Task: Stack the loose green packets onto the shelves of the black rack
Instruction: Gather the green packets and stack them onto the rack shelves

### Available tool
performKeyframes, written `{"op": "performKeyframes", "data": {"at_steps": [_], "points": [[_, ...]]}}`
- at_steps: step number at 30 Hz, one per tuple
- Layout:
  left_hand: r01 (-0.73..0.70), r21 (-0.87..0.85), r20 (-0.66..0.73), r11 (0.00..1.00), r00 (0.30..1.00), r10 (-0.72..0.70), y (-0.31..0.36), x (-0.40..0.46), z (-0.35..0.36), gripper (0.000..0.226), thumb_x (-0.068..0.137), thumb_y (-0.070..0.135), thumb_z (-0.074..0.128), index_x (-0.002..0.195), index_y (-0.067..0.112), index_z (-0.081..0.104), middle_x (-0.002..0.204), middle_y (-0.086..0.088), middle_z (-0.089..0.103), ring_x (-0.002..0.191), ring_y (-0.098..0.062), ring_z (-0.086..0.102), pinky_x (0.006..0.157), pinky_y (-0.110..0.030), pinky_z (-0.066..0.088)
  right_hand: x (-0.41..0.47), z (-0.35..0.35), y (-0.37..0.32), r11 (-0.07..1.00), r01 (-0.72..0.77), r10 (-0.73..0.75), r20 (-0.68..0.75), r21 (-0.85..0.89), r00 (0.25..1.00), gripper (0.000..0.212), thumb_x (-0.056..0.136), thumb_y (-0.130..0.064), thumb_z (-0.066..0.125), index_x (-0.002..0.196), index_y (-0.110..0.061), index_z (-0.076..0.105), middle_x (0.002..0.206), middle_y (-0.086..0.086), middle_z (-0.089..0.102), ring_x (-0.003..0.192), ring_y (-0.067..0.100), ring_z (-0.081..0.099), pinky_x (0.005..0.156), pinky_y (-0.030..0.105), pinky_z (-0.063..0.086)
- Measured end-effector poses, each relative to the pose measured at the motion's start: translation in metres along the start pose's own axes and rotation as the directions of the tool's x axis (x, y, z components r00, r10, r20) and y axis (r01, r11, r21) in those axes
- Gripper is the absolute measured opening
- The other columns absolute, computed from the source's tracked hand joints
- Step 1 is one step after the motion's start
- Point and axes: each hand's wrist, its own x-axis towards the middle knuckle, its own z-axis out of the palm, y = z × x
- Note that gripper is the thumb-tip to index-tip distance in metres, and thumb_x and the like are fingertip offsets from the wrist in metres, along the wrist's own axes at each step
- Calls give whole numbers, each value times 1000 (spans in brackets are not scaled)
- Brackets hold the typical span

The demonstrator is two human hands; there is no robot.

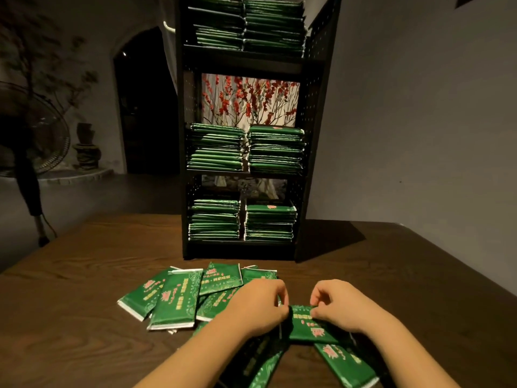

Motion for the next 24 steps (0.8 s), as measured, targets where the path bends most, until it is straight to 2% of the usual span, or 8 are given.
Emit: {"op": "performKeyframes", "data": {"at_steps": [2, 6, 9, 11, 14, 17, 20, 24], "points": [[-13, 38, 50, 999, 999, 11, 11, -1, 3, 5, 90, 32, 58, 92, 29, 61, 92, 9, 62, 92, -16, 59, 78, -29, 46, -11, -4, 1, 993, -79, 81, 16, -84, 997, 23, 82, -38, 71, 94, -23, 58, 92, -7, 60, 82, 12, 59, 69, 25, 46], [-52, 156, 182, 986, 983, 23, 27, 1, 13, 45, 89, 42, 65, 129, 23, 58, 123, -3, 64, 114, -24, 59, 90, -34, 49, -32, -12, 1, 921, -286, 314, 72, -263, 947, 56, 88, -63, 56, 113, -12, 57, 111, 3, 63, 97, 18, 61, 76, 29, 46], [-104, 198, 245, 975, 968, 54, 34, -1, 19, 45, 91, 39, 63, 132, 23, 59, 127, -5, 64, 117, -27, 58, 95, -38, 51, -38, -9, 7, 911, -325, 366, 136, -255, 920, 74, 92, -68, 43, 127, -4, 57, 128, 8, 60, 103, 21, 58, 80, 28, 41], [-126, 163, 261, 979, 962, 81, 36, -2, 21, 45, 92, 36, 62, 136, 26, 57, 132, -3, 62, 121, -25, 56, 99, -38, 49, -38, -6, 12, 928, -328, 352, 127, -178, 927, 74, 93, -66, 44, 133, -4, 52, 125, 7, 59, 96, 19, 55, 76, 27, 42], [-131, 116, 268, 985, 959, 96, 38, -3, 23, 46, 93, 32, 63, 138, 28, 55, 137, 0, 59, 124, -22, 55, 103, -36, 46, -37, -2, 18, 940, -331, 336, 67, -80, 939, 72, 89, -61, 57, 133, -5, 48, 119, 5, 57, 92, 17, 55, 68, 26, 42], [-117, 77, 274, 990, 957, 91, 38, -3, 23, 49, 91, 29, 67, 138, 29, 55, 138, 1, 58, 125, -20, 54, 104, -33, 44, -32, 3, 27, 951, -308, 308, 18, 5, 951, 64, 81, -53, 72, 123, -9, 49, 104, 0, 55, 91, 16, 54, 65, 25, 40], [-83, 44, 272, 996, 960, 68, 36, 0, 24, 48, 87, 35, 71, 134, 31, 59, 135, 3, 60, 121, -19, 56, 100, -29, 45, -29, 6, 34, 952, -269, 275, -22, 145, 961, 64, 72, -43, 83, 116, -13, 47, 109, 1, 56, 94, 14, 55, 68, 26, 42], [-24, 4, 196, 1000, 980, 22, 30, 5, 26, 49, 83, 43, 75, 129, 32, 61, 128, 4, 63, 114, -16, 59, 93, -26, 45, -31, 10, 40, 957, -176, 196, -64, 229, 979, 51, 70, -34, 85, 101, -21, 47, 101, 0, 60, 90, 15, 59, 71, 29, 47]]}}
